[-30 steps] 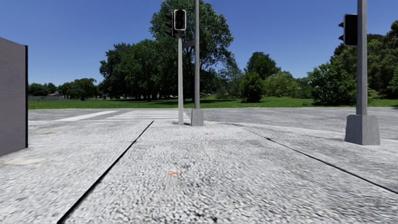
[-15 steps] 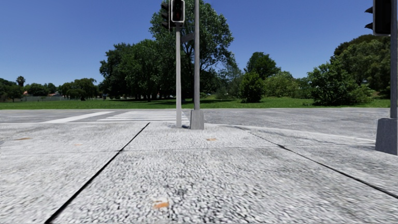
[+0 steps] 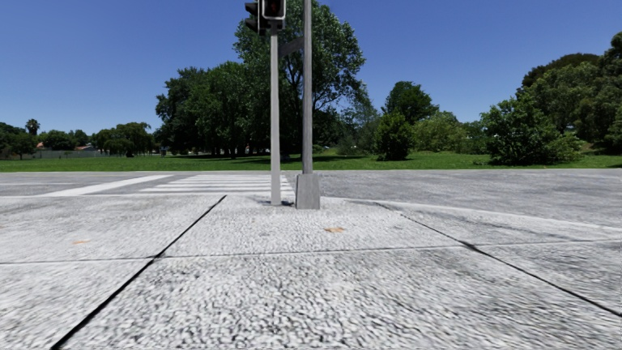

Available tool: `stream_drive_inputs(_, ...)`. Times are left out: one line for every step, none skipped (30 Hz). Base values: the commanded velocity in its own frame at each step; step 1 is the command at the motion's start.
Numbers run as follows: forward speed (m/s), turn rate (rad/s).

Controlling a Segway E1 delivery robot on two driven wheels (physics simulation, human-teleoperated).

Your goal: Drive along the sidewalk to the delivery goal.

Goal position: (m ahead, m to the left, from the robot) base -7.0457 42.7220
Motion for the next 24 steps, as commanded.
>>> stream_drive_inputs(1.21,0.0)
stream_drive_inputs(1.21,0.0)
stream_drive_inputs(1.21,0.0)
stream_drive_inputs(1.21,0.0)
stream_drive_inputs(1.21,0.0)
stream_drive_inputs(1.21,0.0)
stream_drive_inputs(1.21,0.0)
stream_drive_inputs(1.21,0.0)
stream_drive_inputs(1.21,0.0)
stream_drive_inputs(1.2,0.0)
stream_drive_inputs(1.2,0.0)
stream_drive_inputs(1.2,0.0)
stream_drive_inputs(1.2,0.0)
stream_drive_inputs(1.2,0.0)
stream_drive_inputs(1.2,0.0)
stream_drive_inputs(1.2,0.0)
stream_drive_inputs(1.2,0.0)
stream_drive_inputs(1.2,0.0)
stream_drive_inputs(1.2,0.0)
stream_drive_inputs(1.2,0.0)
stream_drive_inputs(1.2,0.08)
stream_drive_inputs(1.2,0.26)
stream_drive_inputs(1.2,0.26)
stream_drive_inputs(1.2,0.56)
